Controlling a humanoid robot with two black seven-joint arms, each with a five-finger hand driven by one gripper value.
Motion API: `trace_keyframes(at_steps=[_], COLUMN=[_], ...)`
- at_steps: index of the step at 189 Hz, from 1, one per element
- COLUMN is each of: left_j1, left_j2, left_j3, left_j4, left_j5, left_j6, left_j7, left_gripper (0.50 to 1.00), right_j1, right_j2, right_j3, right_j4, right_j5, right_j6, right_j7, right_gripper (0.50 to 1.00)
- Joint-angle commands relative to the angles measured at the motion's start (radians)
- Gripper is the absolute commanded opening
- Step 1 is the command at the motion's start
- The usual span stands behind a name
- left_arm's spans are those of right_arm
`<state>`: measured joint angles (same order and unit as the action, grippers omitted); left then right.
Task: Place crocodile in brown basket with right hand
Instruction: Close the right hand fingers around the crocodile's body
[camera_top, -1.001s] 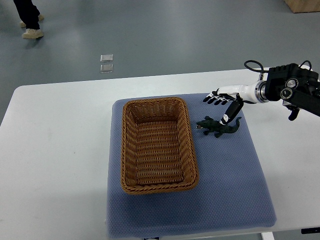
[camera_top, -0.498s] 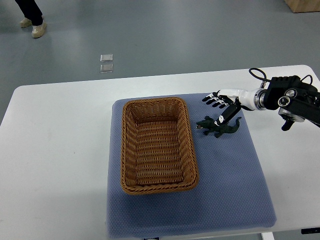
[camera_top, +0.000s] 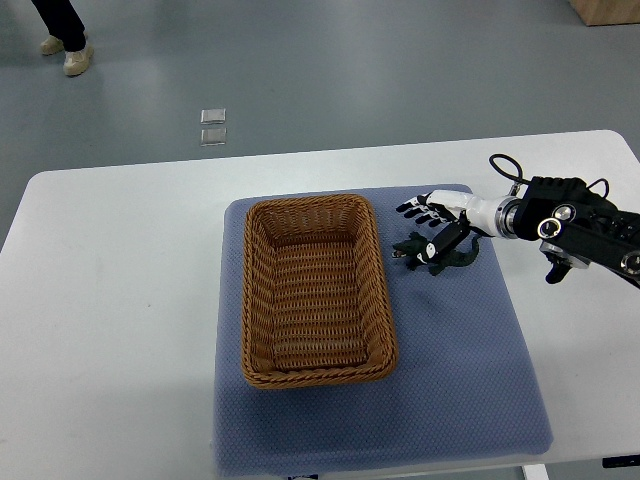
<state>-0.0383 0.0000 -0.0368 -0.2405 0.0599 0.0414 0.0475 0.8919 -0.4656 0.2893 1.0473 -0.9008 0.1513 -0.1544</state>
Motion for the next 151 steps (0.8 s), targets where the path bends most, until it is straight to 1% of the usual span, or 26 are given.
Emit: trace_keyframes(at_steps=[1, 55, 71, 88, 100, 114, 118, 119, 126, 132, 133, 134, 135, 136, 137, 138, 139, 142, 143, 150, 151], left_j1=[0.000, 0.002, 0.002, 0.002, 0.002, 0.002, 0.002, 0.002, 0.002, 0.002, 0.002, 0.002, 0.002, 0.002, 0.002, 0.002, 0.002, 0.002, 0.002, 0.002, 0.002], left_j2=[0.000, 0.000, 0.000, 0.000, 0.000, 0.000, 0.000, 0.000, 0.000, 0.000, 0.000, 0.000, 0.000, 0.000, 0.000, 0.000, 0.000, 0.000, 0.000, 0.000, 0.000], left_j3=[0.000, 0.000, 0.000, 0.000, 0.000, 0.000, 0.000, 0.000, 0.000, 0.000, 0.000, 0.000, 0.000, 0.000, 0.000, 0.000, 0.000, 0.000, 0.000, 0.000, 0.000], left_j4=[-0.002, -0.002, -0.002, -0.002, -0.002, -0.002, -0.002, -0.002, -0.002, -0.002, -0.002, -0.002, -0.002, -0.002, -0.002, -0.002, -0.002, -0.003, -0.002, -0.003, -0.002], left_j5=[0.000, 0.000, 0.000, 0.000, 0.000, 0.000, 0.000, 0.000, 0.000, 0.000, 0.000, 0.000, 0.000, 0.000, 0.000, 0.000, 0.000, 0.000, 0.000, 0.000, 0.000], left_j6=[0.000, 0.000, 0.000, 0.000, 0.000, 0.000, 0.000, 0.000, 0.000, 0.000, 0.000, 0.000, 0.000, 0.000, 0.000, 0.000, 0.000, 0.000, 0.000, 0.000, 0.000], left_j7=[0.000, 0.000, 0.000, 0.000, 0.000, 0.000, 0.000, 0.000, 0.000, 0.000, 0.000, 0.000, 0.000, 0.000, 0.000, 0.000, 0.000, 0.000, 0.000, 0.000, 0.000], left_gripper=[1.000, 1.000, 1.000, 1.000, 1.000, 1.000, 1.000, 1.000, 1.000, 1.000, 1.000, 1.000, 1.000, 1.000, 1.000, 1.000, 1.000, 1.000, 1.000, 1.000, 1.000], right_j1=[-0.010, -0.031, -0.033, -0.034, -0.037, -0.048, -0.050, -0.051, -0.054, -0.056, -0.056, -0.056, -0.056, -0.056, -0.056, -0.056, -0.056, -0.056, -0.056, -0.056, -0.056], right_j2=[0.001, -0.002, -0.001, 0.001, -0.001, -0.004, -0.004, -0.004, -0.005, -0.005, -0.005, -0.005, -0.005, -0.005, -0.005, -0.005, -0.005, -0.005, -0.007, -0.008, -0.010], right_j3=[-0.001, -0.002, -0.007, -0.010, -0.010, -0.010, -0.010, -0.010, -0.010, -0.010, -0.010, -0.010, -0.010, -0.010, -0.010, -0.010, -0.010, -0.010, -0.010, -0.010, -0.010], right_j4=[-0.004, -0.004, -0.006, -0.006, -0.006, -0.006, -0.006, -0.007, -0.007, -0.007, -0.006, -0.006, -0.007, -0.007, -0.007, -0.007, -0.007, -0.007, -0.006, -0.007, -0.007], right_j5=[-0.001, -0.033, -0.033, -0.035, -0.050, -0.073, -0.078, -0.079, -0.082, -0.082, -0.082, -0.082, -0.082, -0.082, -0.084, -0.084, -0.084, -0.084, -0.086, -0.093, -0.096], right_j6=[-0.004, -0.009, -0.016, -0.018, -0.016, -0.018, -0.018, -0.018, -0.018, -0.018, -0.018, -0.018, -0.018, -0.018, -0.018, -0.018, -0.018, -0.018, -0.018, -0.018, -0.018], right_j7=[0.002, 0.018, 0.022, 0.030, 0.033, 0.036, 0.039, 0.041, 0.045, 0.047, 0.048, 0.049, 0.049, 0.049, 0.049, 0.049, 0.050, 0.050, 0.052, 0.053, 0.053], right_gripper=[0.913, 0.901, 0.885, 0.823, 0.799, 0.782, 0.768, 0.758, 0.738, 0.713, 0.699, 0.699, 0.682, 0.682, 0.666, 0.666, 0.646, 0.631, 0.615, 0.580, 0.568])
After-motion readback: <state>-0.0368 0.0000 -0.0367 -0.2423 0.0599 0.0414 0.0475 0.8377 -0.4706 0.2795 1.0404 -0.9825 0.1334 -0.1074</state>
